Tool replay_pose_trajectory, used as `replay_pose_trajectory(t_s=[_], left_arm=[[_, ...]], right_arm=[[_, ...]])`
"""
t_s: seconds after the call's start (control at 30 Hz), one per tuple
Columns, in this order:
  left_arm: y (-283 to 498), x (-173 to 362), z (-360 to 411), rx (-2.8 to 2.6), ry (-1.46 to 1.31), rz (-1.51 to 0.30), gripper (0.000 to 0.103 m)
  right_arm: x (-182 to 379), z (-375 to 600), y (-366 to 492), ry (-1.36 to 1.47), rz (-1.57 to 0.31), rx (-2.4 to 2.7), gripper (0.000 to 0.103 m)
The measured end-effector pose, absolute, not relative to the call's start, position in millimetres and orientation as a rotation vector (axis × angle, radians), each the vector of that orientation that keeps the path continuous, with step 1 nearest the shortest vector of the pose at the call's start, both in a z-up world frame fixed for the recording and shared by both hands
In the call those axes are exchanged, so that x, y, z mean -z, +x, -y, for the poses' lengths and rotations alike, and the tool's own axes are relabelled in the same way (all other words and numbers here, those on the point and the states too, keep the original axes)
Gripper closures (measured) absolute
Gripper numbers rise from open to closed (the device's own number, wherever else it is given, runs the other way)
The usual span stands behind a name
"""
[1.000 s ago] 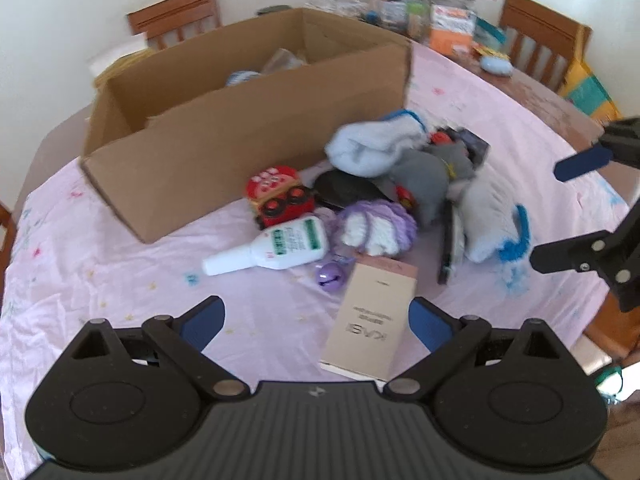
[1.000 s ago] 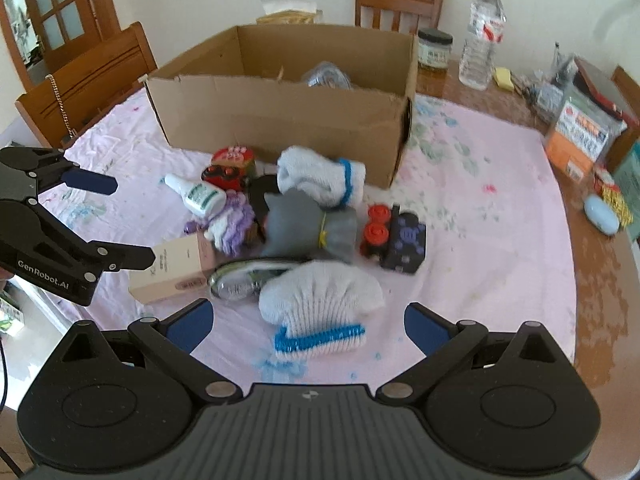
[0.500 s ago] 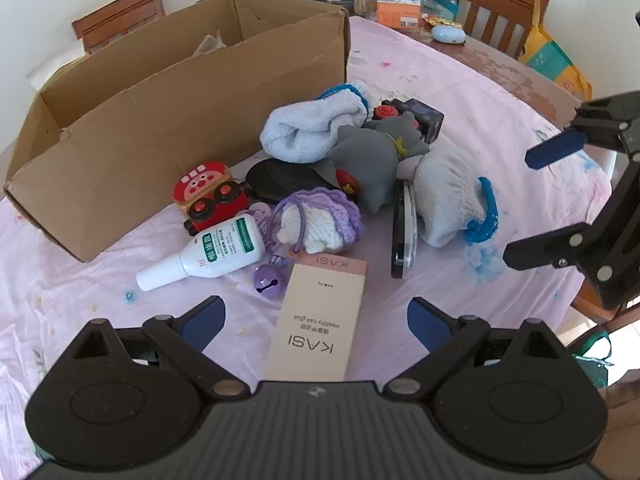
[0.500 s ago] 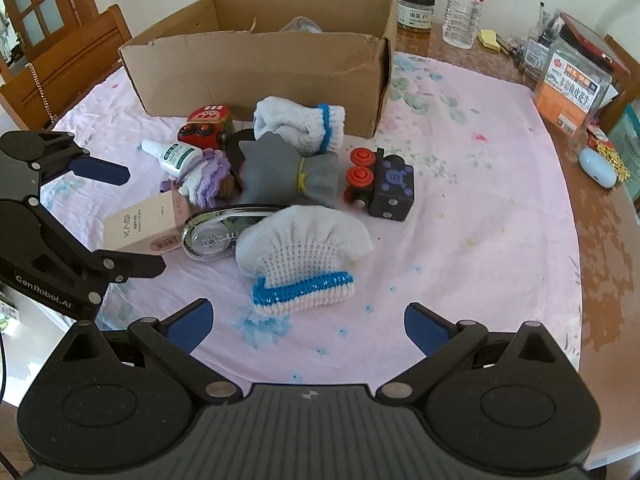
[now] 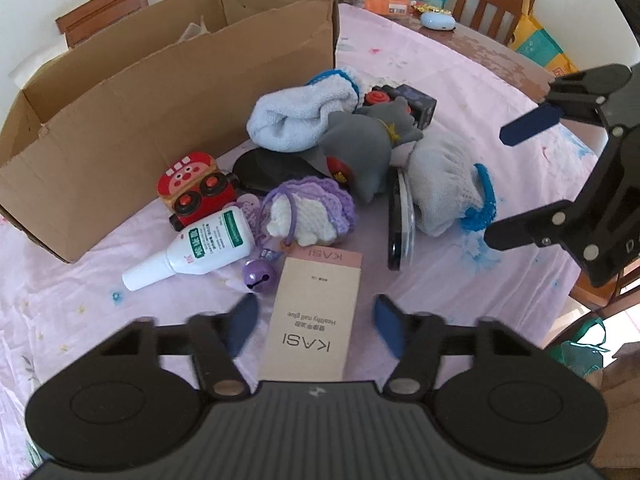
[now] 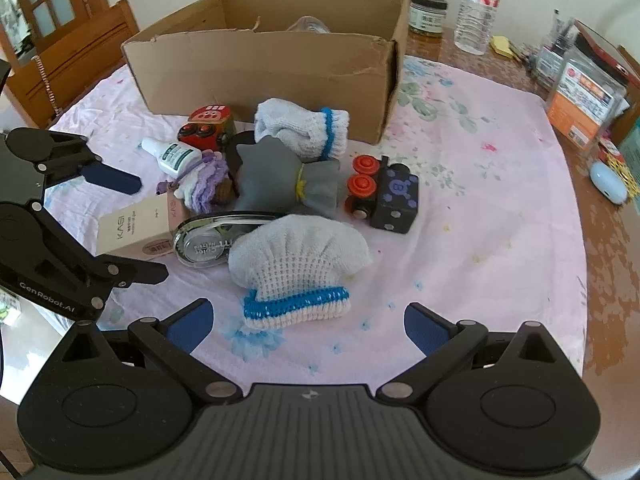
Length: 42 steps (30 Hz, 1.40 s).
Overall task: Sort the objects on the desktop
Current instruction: 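Grasp the KASI box with the left tool while the right tool grasps the white knit glove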
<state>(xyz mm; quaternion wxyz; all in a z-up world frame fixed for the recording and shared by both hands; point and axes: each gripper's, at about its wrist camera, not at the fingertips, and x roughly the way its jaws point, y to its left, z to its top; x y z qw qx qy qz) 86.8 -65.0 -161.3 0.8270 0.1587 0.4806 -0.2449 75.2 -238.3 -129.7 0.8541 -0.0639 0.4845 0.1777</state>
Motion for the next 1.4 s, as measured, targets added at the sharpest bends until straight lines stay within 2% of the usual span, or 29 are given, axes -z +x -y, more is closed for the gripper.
replay_pose_trajectory(t_s=[0.17,0.83,1.0,1.1,1.4], left_arm=[[89,160,62,0.533,0.322,-1.025,0.057],[88,155,59,0.543,0.300,-1.039,0.061],[88,152,57,0.543,0.289,-1.040,0.061],[88,149,56,0.542,0.285,-1.034,0.061],[87,139,53,0.518,0.281,-1.008,0.061]], right_arm=[[131,238,82,-0.148,-1.019,-0.409,0.000],[141,230,105,-0.181,-1.013,-0.495,0.002],[144,223,106,-0.218,-1.009,-0.513,0.007],[147,222,108,-0.247,-1.014,-0.505,0.016],[143,226,109,-0.218,-1.024,-0.486,0.024]])
